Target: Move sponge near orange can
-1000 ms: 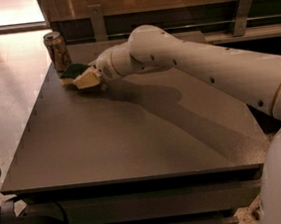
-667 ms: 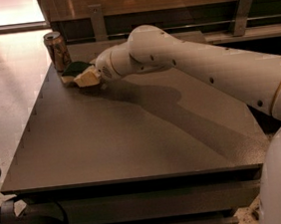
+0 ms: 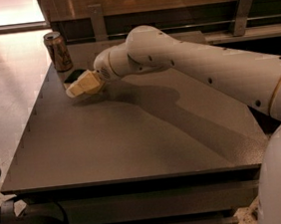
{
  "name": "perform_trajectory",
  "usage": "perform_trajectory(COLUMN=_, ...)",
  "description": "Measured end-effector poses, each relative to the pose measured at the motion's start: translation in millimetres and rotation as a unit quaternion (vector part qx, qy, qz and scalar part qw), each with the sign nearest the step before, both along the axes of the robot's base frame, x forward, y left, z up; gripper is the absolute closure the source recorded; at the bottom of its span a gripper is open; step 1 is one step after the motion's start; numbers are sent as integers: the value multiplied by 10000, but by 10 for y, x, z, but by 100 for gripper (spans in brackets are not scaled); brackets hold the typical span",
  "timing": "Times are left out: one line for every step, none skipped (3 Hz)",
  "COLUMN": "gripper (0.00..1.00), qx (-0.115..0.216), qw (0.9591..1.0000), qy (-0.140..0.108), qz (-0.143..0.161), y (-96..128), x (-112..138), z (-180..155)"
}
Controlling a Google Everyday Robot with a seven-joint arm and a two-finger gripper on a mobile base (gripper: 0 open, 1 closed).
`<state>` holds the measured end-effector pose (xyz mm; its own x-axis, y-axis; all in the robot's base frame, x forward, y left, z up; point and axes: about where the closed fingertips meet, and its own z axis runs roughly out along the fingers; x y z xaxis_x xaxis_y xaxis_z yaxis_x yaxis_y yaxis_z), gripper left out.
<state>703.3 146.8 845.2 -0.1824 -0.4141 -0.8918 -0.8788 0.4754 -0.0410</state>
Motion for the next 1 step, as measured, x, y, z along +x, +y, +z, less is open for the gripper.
perform_trajectory(gripper=0, qx=0, qw=10000, qy=0, qz=1, y=1, x=0, z=0)
